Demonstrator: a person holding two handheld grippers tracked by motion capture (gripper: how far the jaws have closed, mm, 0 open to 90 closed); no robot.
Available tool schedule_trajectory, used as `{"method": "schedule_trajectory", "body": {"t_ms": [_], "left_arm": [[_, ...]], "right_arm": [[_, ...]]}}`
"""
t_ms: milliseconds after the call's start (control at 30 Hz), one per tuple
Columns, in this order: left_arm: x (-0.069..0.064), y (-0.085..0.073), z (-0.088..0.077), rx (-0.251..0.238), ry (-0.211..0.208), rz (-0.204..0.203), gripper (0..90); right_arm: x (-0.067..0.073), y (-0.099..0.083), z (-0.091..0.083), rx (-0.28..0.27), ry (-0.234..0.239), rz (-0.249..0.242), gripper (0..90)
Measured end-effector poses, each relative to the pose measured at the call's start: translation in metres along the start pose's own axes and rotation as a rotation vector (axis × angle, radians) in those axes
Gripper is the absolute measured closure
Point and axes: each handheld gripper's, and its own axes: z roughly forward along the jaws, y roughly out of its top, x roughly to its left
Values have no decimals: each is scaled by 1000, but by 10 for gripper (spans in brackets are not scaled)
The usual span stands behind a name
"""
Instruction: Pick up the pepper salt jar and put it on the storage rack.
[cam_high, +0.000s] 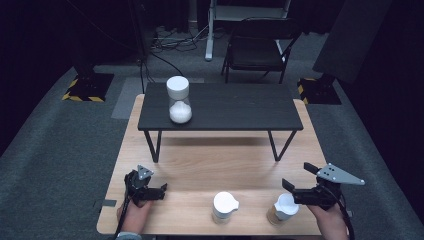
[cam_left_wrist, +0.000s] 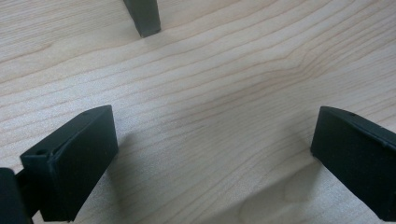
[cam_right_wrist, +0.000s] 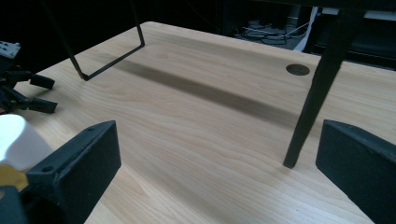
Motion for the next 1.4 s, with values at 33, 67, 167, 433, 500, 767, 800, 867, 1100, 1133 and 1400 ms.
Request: {"method": "schedule_trajectory", "body": {"t_ms": [33, 67, 167, 433, 500, 767, 800, 867, 1100, 1133, 1400], "left_arm": [[0, 0, 0, 0, 0, 0, 3], [0, 0, 0, 0, 0, 0, 3], [0, 0, 0, 0, 0, 0, 3], [0, 0, 0, 0, 0, 0, 3], [0, 0, 0, 0, 0, 0, 3], [0, 0, 0, 1, 2, -2, 3], [0, 0, 0, 1, 2, -2, 3], [0, 0, 0, 0, 2, -2, 3], [-1, 1, 0, 0, 3, -3, 3], [-1, 1, 1, 0, 6, -5, 3], [-1, 1, 1, 0, 8, -7, 3]], "right_arm": [[1, 0, 0, 0, 5, -1, 0], [2, 1, 0, 0, 8, -1, 0], [5, 1, 1, -3, 15, -6, 0], [14, 1, 3, -12, 37, -12, 0], [17, 1, 4, -17, 43, -16, 0], [24, 2, 6, -20, 60, -31, 0], [27, 2, 7, -20, 62, -33, 0], [29, 2, 7, -21, 65, -33, 0], [37, 4, 10, -13, 68, -37, 0], [38, 4, 10, -12, 70, -35, 0], [46, 5, 15, -8, 87, -46, 0]]}}
